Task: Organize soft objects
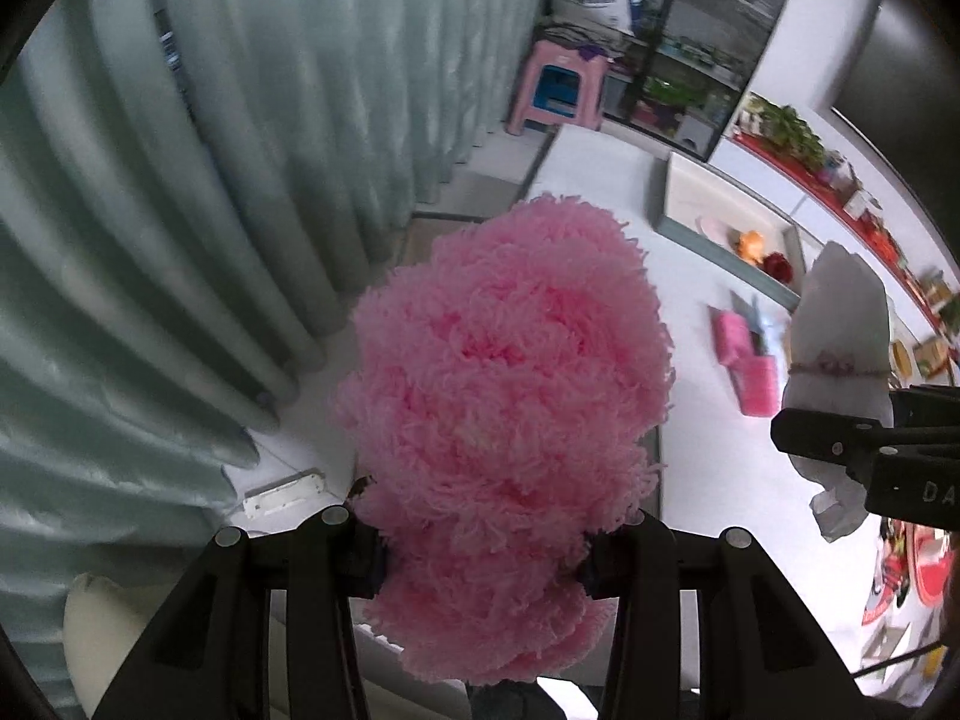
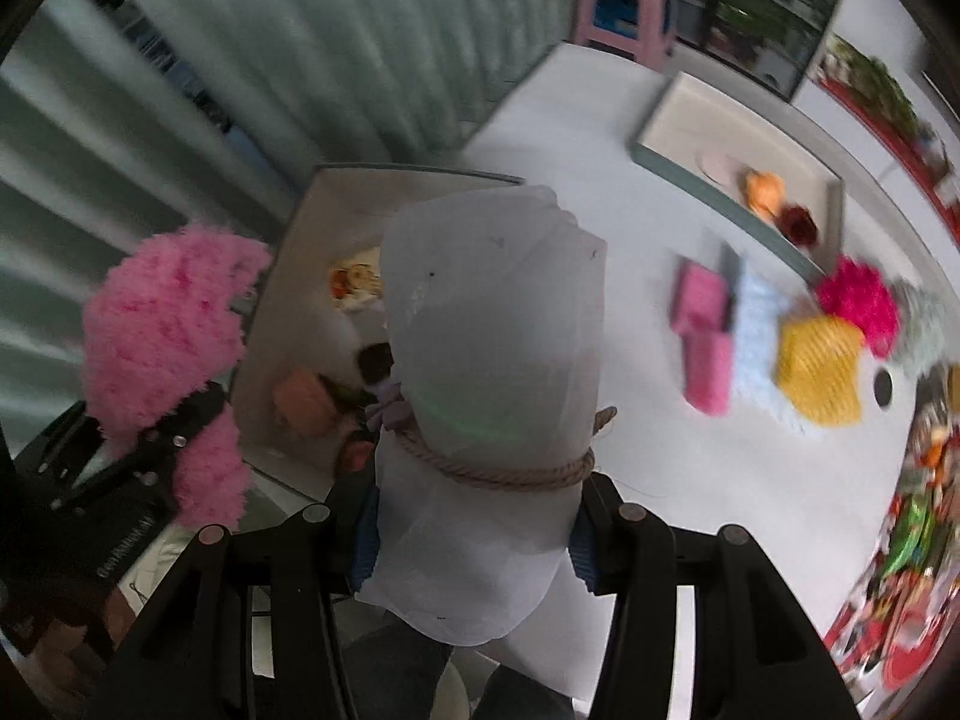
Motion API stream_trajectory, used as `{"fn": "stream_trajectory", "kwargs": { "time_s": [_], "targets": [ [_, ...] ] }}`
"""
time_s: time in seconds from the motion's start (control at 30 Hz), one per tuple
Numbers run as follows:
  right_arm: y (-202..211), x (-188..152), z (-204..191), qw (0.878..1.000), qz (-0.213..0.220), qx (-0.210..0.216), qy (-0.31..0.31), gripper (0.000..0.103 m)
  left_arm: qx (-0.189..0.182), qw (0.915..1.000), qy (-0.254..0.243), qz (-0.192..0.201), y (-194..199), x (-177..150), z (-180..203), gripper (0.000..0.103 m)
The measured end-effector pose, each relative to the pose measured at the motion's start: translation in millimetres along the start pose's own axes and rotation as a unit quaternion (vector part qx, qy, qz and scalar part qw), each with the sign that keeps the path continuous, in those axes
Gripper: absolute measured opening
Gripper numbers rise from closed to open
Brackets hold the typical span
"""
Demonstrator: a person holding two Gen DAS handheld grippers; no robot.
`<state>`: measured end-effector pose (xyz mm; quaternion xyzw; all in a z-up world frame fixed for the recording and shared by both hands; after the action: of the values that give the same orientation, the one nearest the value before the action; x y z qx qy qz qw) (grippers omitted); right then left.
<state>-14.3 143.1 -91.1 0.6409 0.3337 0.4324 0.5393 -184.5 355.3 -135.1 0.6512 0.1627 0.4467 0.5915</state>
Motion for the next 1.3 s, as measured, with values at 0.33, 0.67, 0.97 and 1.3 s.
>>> {"fn": "stream_trajectory", "kwargs": {
  "time_s": [0.33, 0.67, 0.97, 1.3],
  "targets": [
    [-19, 24, -43, 0.999, -0.017, 0.006, 0.031, 0.054, 0.008, 1.0, 0.003, 0.004, -8, 15, -14, 0.046],
    [-29, 32, -38, 0.999, -0.027, 0.004, 0.02, 0.054, 0.009, 0.9999, -0.009, -0.009, -25, 29, -14, 0.046],
    [-34, 36, -37, 0.999, -0.035, 0.004, 0.011, 0.054, 0.005, 0.9997, -0.015, -0.021, -32, 29, -14, 0.046],
    [-41, 38, -38, 0.999, -0.043, 0.006, 0.009, 0.055, 0.008, 0.9994, -0.02, -0.026, -37, 36, -16, 0.046]
  ]
}}
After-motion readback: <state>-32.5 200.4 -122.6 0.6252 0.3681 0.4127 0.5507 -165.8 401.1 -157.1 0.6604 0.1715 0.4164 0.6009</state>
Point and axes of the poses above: each gripper's, at about its wrist camera, not at the fingertips, and y roughly against the way its jaws point, z to its right, x to its top, the point moved 5 cm from there along -y, roughly the way its jaws point, and after that the axes turned 2 degrees about -z, right-handed, at the moved point
